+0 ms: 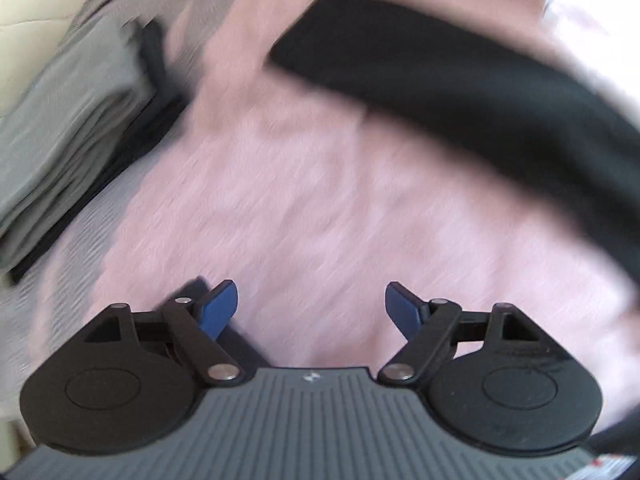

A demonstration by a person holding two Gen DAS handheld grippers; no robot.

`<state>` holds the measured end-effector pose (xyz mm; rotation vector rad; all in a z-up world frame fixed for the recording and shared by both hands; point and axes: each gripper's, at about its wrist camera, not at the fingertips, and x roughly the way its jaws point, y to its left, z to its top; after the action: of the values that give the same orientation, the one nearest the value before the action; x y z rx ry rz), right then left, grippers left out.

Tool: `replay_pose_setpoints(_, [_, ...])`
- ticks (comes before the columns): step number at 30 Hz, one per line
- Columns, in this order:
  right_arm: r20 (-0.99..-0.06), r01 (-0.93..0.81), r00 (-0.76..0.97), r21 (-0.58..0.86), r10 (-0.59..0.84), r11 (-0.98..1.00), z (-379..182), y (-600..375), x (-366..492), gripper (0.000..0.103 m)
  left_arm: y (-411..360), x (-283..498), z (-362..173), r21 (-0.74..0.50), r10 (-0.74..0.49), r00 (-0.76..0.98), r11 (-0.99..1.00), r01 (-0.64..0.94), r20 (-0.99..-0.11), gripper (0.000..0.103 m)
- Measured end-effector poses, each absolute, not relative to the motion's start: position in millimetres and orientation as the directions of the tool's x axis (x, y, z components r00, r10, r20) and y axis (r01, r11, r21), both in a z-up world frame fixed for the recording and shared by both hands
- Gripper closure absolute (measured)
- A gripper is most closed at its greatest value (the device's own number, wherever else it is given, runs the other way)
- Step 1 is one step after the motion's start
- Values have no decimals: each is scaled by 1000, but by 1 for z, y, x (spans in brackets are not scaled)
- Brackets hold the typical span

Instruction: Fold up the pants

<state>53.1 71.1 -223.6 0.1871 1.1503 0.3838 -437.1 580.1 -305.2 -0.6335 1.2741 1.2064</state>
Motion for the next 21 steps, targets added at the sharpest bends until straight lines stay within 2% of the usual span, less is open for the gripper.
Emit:
replay_pose_setpoints(1, [-850,-197,348,346,396,917,-222,69,50,51,578,-444,-311,270,318,-179,272,-924,-931,27])
replay_pose_setpoints(4, [-844,-221,333,363,420,905,-215,65,39,51,574,-464,-313,263,318,-195,186,-947,-928,47])
replay_pose_setpoints(7, [-842,-248,336,352,421,903,-207,58,32,51,565,-486,-279,137,349,-88,118,-984,-933,47])
replay_pose_setpoints(9, [-841,-244,342,351,419,904,-203,51,28,51,556,-506,-249,23,407,10,78,-997,-913,43])
replay_pose_setpoints(11, [-842,-223,342,357,416,907,-201,44,26,51,546,-526,-230,-24,441,36,33,-999,-897,28])
replay_pose_setpoints(13, [-844,-201,339,366,415,909,-200,37,24,51,546,-542,-225,-59,420,52,-3,-998,-906,23])
replay_pose_setpoints(18, [-860,-185,303,370,411,910,-206,34,15,51,569,-543,-241,-66,328,43,-60,-996,-944,22])
replay_pose_setpoints(20, [-859,-190,294,378,420,906,-207,35,11,51,584,-528,-255,-41,284,32,-26,-999,-958,15])
replay_pose_setpoints(21, [-859,-192,290,381,423,905,-208,35,9,51,591,-518,-263,-1,261,-2,-12,-1000,-965,15])
